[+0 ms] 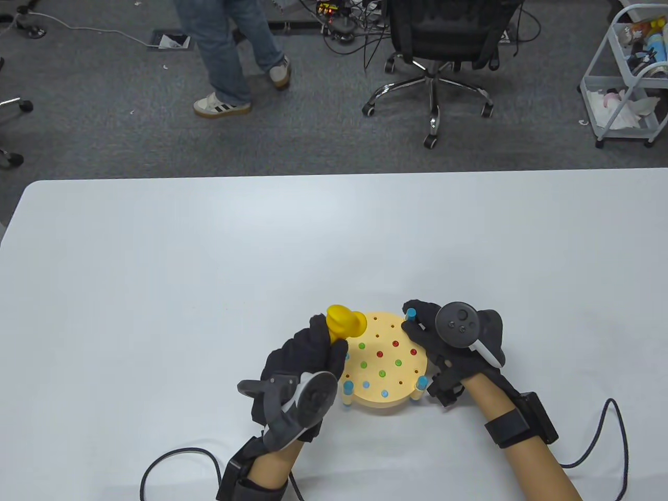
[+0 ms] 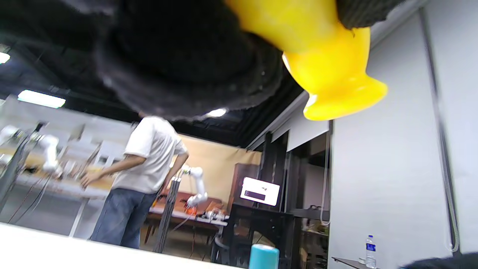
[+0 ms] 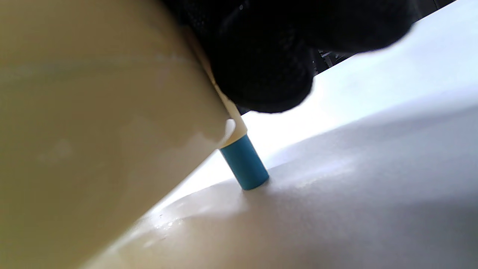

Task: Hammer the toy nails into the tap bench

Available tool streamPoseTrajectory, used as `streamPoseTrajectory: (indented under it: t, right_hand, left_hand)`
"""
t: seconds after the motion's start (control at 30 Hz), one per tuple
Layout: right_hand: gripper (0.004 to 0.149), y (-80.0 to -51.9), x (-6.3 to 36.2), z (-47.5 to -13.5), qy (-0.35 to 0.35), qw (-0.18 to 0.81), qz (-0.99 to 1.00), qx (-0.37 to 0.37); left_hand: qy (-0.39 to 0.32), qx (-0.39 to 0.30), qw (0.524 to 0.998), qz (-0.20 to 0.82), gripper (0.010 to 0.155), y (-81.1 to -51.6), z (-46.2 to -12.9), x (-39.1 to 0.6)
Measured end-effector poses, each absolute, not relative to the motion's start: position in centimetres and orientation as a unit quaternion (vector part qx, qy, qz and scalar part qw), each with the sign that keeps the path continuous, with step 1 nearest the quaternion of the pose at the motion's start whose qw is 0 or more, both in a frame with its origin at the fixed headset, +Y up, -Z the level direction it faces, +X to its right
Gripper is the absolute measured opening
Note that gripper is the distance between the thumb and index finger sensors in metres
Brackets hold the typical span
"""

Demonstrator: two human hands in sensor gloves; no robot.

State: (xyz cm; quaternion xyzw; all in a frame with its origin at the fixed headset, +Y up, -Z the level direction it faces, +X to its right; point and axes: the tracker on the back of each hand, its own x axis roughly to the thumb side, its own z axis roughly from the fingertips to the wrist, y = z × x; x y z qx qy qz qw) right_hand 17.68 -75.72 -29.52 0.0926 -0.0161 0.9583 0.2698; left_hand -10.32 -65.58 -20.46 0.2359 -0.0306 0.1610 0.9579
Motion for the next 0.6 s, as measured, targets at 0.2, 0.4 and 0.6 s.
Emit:
streamPoseTrajectory:
  t: [0.2,0.4,0.6]
  right_hand:
    - [0.058,-75.8,17.7,-29.5,-0.016,0.273,0.958,0.092]
    - [0.058,-75.8,17.7,-29.5,-0.015,0.274,0.957,0.092]
    - [0.059,-75.8,17.7,-29.4,-0.014,0.273,0.957,0.091]
  left_hand:
    - [0.033,0.134,0.961,0.241,0.065,-68.9,-24.1,-13.1]
    - [0.064,0.068,0.972,0.216,0.065,-71.4,-25.9,-13.7]
    - [0.065,0.014,0.985,0.157,0.065,-73.9,-26.7,-12.9]
